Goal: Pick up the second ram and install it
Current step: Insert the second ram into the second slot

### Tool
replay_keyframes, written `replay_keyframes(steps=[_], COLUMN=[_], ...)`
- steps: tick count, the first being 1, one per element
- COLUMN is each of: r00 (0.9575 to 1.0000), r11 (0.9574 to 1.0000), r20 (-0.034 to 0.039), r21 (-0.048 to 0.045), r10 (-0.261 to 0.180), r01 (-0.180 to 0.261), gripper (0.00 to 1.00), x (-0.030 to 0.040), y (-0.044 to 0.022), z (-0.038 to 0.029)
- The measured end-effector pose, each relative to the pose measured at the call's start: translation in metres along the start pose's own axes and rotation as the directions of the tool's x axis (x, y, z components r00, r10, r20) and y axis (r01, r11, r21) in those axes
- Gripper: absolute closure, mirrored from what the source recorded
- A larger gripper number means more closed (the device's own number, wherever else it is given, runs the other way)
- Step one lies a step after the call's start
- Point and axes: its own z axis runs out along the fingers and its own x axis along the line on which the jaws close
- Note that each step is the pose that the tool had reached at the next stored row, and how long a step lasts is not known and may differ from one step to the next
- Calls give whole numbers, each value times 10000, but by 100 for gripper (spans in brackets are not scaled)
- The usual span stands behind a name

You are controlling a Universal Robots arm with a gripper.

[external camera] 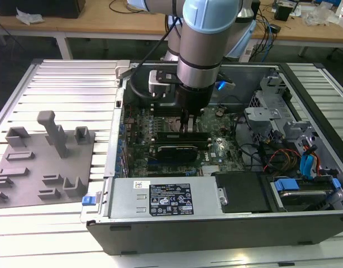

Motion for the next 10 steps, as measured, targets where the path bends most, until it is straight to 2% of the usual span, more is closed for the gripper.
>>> replay_keyframes(steps=[7,10], r00=[9997,9996], r11=[9997,9996], r20=[-7,34], r21=[-10,-15], r10=[-225,-272], r01=[225,272], gripper=[86,86], x=[-2,-2], y=[10,9], z=[39,63])
